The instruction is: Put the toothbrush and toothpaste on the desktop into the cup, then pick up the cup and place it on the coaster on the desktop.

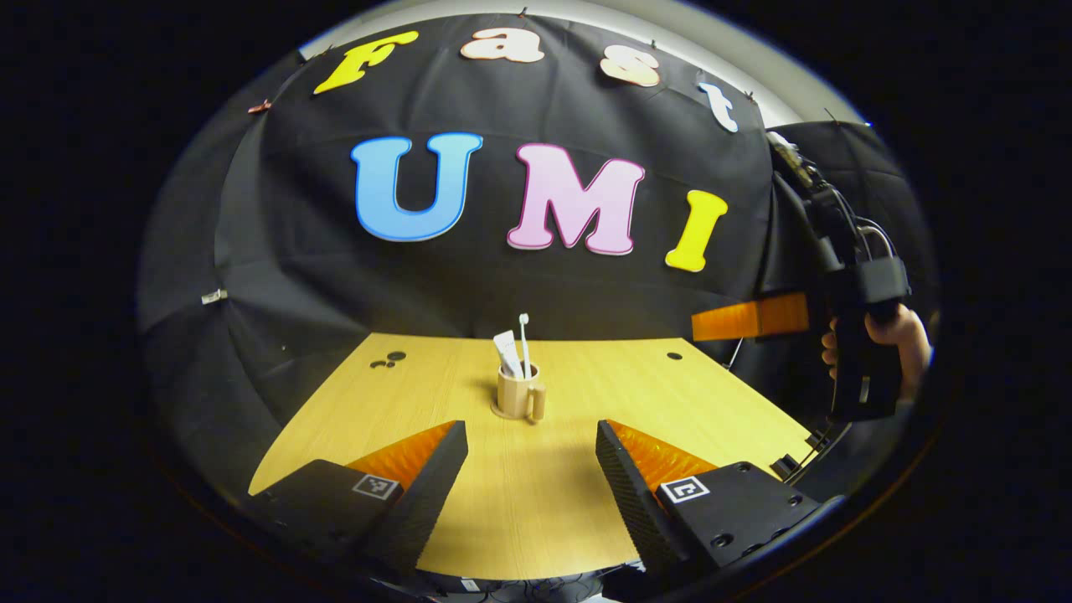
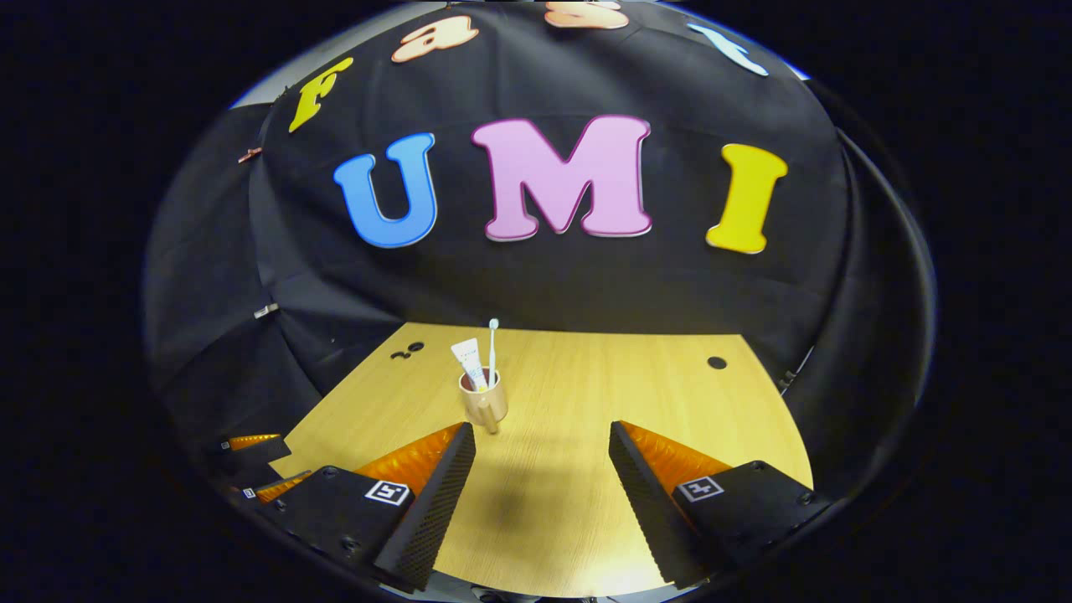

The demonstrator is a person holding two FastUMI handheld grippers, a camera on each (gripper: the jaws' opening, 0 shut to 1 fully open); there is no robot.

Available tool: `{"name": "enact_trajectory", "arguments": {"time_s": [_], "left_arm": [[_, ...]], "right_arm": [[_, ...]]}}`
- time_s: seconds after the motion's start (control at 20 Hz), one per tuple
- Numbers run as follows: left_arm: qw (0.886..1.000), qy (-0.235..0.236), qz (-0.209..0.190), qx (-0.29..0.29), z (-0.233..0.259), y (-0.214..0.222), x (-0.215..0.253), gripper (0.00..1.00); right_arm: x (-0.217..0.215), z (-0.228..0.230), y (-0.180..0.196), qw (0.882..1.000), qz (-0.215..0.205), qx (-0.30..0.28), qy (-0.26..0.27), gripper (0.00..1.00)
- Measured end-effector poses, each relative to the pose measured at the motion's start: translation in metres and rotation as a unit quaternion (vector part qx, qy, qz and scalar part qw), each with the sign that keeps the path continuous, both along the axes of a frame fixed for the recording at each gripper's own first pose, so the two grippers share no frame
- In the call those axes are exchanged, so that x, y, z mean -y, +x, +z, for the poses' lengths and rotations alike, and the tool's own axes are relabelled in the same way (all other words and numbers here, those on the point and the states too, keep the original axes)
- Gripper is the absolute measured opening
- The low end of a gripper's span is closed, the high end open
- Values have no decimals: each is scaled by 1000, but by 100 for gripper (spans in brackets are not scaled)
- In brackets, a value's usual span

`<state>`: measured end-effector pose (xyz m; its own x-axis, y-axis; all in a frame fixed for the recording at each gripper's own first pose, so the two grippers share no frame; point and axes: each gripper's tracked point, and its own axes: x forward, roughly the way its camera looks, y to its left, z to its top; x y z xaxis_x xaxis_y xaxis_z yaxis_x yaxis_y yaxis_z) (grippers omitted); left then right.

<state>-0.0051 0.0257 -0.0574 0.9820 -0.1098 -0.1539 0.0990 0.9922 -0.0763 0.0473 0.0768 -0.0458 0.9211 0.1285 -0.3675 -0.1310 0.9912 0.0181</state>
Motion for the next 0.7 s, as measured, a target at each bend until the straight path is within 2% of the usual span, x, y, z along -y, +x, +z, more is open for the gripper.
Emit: {"name": "enact_trajectory", "arguments": {"time_s": [0.2, 0.4, 0.7], "left_arm": [[999, 0, 10, 39, 28, 0, 19, 98], [997, 5, 19, 73, 49, -9, 31, 98], [997, -9, 20, 73, 51, -22, 34, 97]], "right_arm": [[16, 17, -34, 998, -31, 51, 16, 99], [25, 16, -68, 996, -58, 65, 24, 98], [13, 7, -98, 995, -61, 79, 31, 98]]}}
